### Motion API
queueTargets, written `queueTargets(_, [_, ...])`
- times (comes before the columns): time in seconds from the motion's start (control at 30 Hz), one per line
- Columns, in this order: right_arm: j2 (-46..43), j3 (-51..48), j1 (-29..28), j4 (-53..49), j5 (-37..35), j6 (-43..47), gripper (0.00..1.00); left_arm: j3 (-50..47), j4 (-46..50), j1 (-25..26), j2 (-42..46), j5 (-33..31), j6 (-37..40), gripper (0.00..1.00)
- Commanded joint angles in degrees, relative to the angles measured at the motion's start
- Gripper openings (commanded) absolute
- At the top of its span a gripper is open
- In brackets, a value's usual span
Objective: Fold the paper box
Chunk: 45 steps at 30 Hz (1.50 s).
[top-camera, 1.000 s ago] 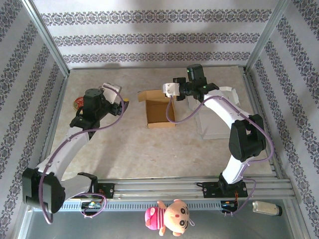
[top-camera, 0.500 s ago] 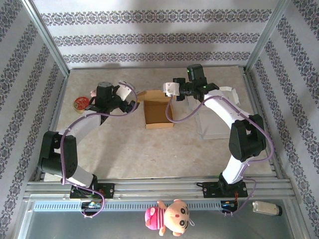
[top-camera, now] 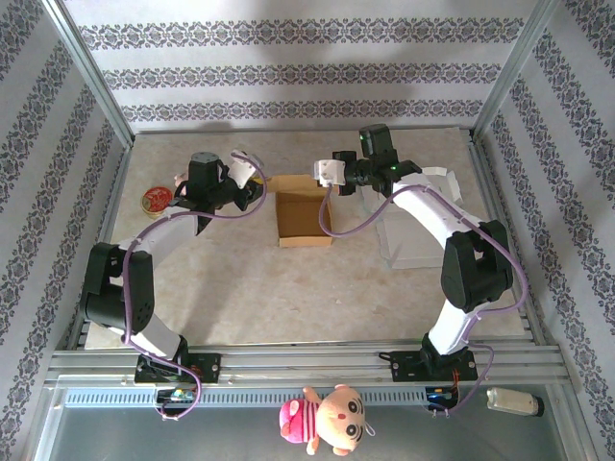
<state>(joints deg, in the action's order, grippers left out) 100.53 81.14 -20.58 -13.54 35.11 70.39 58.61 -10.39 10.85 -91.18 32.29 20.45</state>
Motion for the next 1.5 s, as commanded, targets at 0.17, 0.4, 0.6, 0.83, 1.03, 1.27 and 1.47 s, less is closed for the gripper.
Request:
queueTargets(0.17, [-3.6, 0.6, -1.1, 1.8, 1.2, -13.2, 0.47, 0.9, -5.2, -0.2, -1.7, 2.7, -4.4, 0.01])
queueTargets(0.4, [-9.9, -8.8, 3.0, 8.5, -2.0, -32.4, 0.74, 1.3, -5.4, -0.2, -2.3, 2.8, -3.9, 0.0])
queueTargets(0.6, [-11.2, -16.4, 6.7, 16.4, -7.3, -43.4, 0.75, 1.2, -6.6, -0.3, -3.0, 3.5, -4.5, 0.0])
queueTargets(0.83, [-7.5, -14.4, 8.3, 13.6, -7.4, -47.4, 0.52, 1.4, -6.5, -0.2, -3.0, 3.4, -4.5, 0.0])
queueTargets(1.03, [-6.0, -14.4, 8.3, 13.5, -4.7, -49.4, 0.23, 1.1, -6.0, -0.2, -2.5, 2.8, -4.2, 0.0])
queueTargets(1.27, [-4.6, -12.6, 8.0, 13.1, -3.3, -51.8, 0.14, 1.3, -5.3, -0.2, -2.3, 2.8, -4.3, 0.0])
queueTargets(1.47, [-3.4, -11.4, 7.6, 12.5, -1.3, -53.1, 0.13, 1.3, -5.4, -0.1, -2.0, 2.6, -4.5, 0.0])
